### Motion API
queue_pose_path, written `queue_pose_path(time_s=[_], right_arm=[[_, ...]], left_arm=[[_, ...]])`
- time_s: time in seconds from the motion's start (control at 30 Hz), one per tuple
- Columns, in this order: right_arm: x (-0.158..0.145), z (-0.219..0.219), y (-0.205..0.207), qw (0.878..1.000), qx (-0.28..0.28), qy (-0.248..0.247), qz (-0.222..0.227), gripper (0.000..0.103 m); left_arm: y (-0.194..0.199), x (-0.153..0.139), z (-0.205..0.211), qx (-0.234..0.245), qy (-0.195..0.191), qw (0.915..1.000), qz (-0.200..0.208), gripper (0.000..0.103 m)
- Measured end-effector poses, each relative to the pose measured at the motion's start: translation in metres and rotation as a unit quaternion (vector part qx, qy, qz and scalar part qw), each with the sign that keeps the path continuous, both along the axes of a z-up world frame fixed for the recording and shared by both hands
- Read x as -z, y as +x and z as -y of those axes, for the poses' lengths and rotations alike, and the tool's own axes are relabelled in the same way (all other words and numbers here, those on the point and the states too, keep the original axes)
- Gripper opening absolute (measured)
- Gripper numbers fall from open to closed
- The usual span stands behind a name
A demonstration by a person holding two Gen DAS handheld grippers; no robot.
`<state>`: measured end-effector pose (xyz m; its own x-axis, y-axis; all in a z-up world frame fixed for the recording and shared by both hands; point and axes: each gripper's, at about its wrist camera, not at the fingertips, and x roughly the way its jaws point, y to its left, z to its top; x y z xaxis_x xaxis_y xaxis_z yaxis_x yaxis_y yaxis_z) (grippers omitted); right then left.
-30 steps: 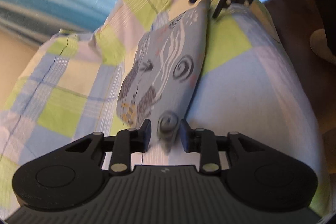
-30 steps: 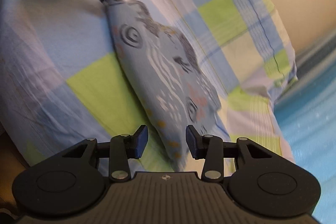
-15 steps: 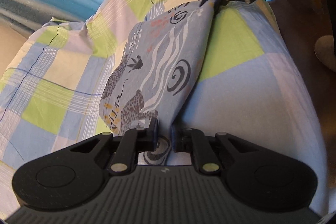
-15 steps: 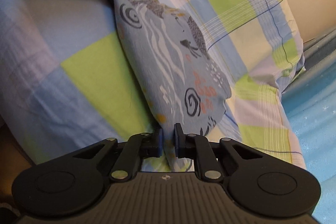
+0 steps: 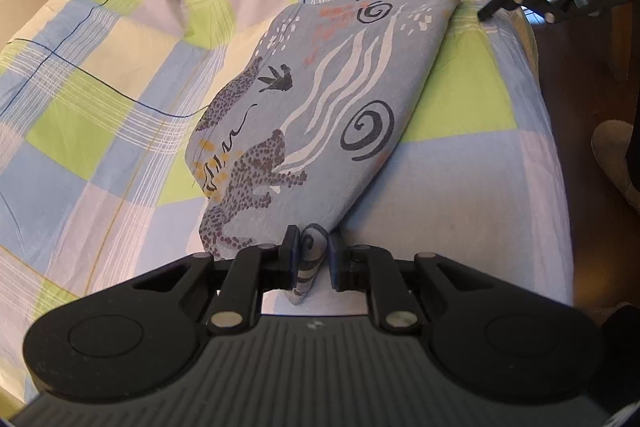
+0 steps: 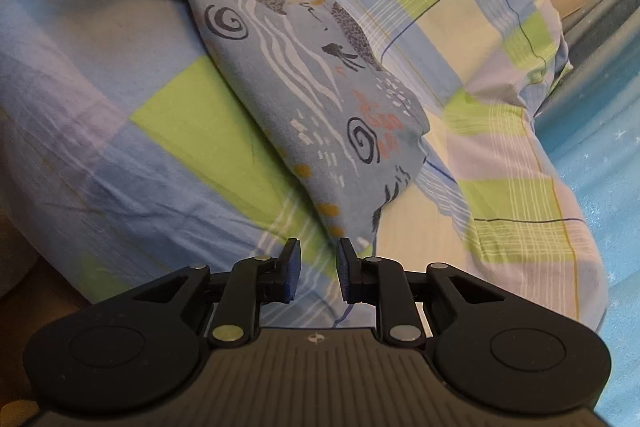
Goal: Fold clothes
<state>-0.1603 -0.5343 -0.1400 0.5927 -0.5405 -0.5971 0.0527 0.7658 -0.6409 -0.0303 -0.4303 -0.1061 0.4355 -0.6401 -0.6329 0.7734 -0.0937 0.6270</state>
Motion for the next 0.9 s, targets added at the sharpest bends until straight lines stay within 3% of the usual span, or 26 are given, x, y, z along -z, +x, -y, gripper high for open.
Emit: queue_pose_path(time_s=[0.4,0.57,0.67,0.77,0.9], right_arm=[[0.000,0.006,-0.006,1.000,0.022,0.009,0.006,0.023],[-0.006,0.019,-0.008,0.997,0.057,0.033,0.026,0.027],[-0.015,0.039,-0.015,0.991,0.107,0.065,0.056,0.027],[-0.030,0.058,-0.029,0.977,0.150,0.098,0.119,0.027],[-0.053,0.066,-0.034,0.956,0.133,0.156,0.210,0.028]], left_arm=[[0.001,0.000,0.002,-0.004,0.007,1.0000,-0.006,0.011],[0.002,-0.004,-0.005,-0.003,0.006,1.0000,-0.006,0.015],[0.008,-0.015,-0.019,-0.016,-0.008,0.9994,-0.028,0.023],[0.023,-0.035,-0.034,-0.048,-0.048,0.9952,-0.071,0.023],[0.038,-0.057,-0.025,-0.080,-0.106,0.9851,-0.109,0.023]])
